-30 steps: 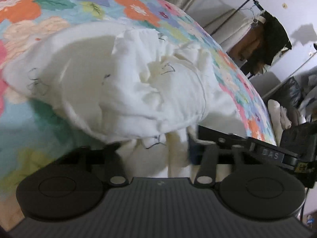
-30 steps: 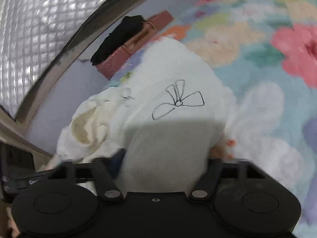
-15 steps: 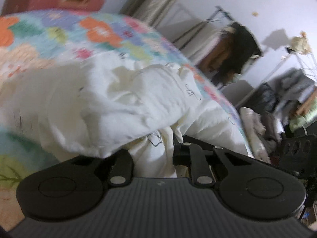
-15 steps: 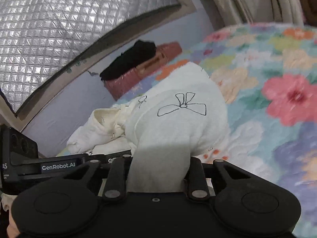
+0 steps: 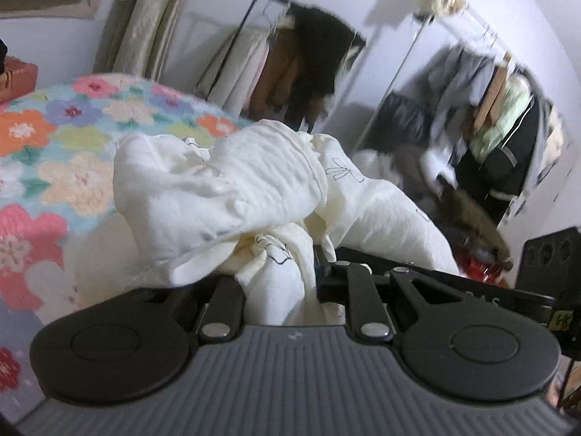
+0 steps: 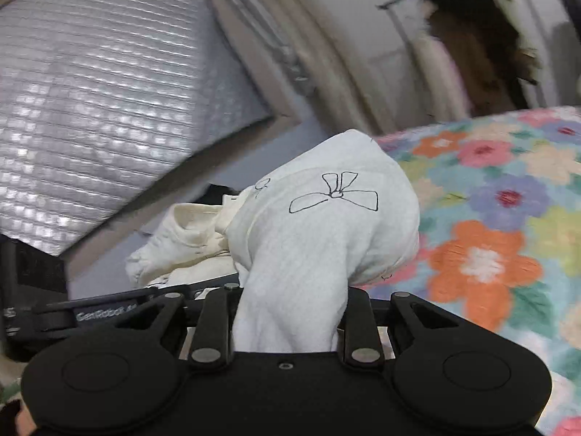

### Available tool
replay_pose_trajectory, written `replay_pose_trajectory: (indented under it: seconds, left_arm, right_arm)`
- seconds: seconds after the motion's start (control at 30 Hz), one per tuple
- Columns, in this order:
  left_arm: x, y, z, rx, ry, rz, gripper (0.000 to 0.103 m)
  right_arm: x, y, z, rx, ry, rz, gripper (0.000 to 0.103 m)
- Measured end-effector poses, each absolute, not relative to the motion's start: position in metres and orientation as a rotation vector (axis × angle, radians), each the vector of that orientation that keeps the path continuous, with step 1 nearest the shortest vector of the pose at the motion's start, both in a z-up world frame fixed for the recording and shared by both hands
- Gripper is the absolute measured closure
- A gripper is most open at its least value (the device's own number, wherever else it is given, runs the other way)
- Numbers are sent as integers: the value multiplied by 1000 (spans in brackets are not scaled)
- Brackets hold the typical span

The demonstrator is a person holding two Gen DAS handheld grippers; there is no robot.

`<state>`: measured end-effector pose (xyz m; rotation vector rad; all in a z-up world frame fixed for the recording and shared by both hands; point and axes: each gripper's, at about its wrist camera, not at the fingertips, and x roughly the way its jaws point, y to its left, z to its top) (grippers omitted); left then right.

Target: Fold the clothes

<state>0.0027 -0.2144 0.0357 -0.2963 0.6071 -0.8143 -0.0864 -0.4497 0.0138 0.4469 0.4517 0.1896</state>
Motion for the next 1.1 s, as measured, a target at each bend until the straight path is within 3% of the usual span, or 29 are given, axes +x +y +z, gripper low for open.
replay_pose_trajectory:
  seconds: [0.47,0.6,0.7,0.73,0.83,1.0,1.1]
  left_arm:
    - [-29,-195,68,-266,689,-778,88]
    - [-10,-195,66,-239,665,-757,88]
    - [4,-197,61,-211,610,-717,87]
    - [8,-198,58,-202,587,-702,83]
    - [20,-199,27,-172,684,-628,46]
    - [23,-187,-43,-149,928,-583,45]
    - [22,-175,-59,-150,986,-530,45]
  right_arm:
    - [-76,-395,92,156,786,274,70]
    - [-50,-382,110,-30,886,326,56]
    - [-46,-385,103,-109,857,267,32]
    - [-50,-388,96,-114,833,216,31]
    - [-77,-402,71,-75,825,79,30]
    - [-114,-418,30,-55,830,102,30]
    - [-120,-420,19,-23,795,117,30]
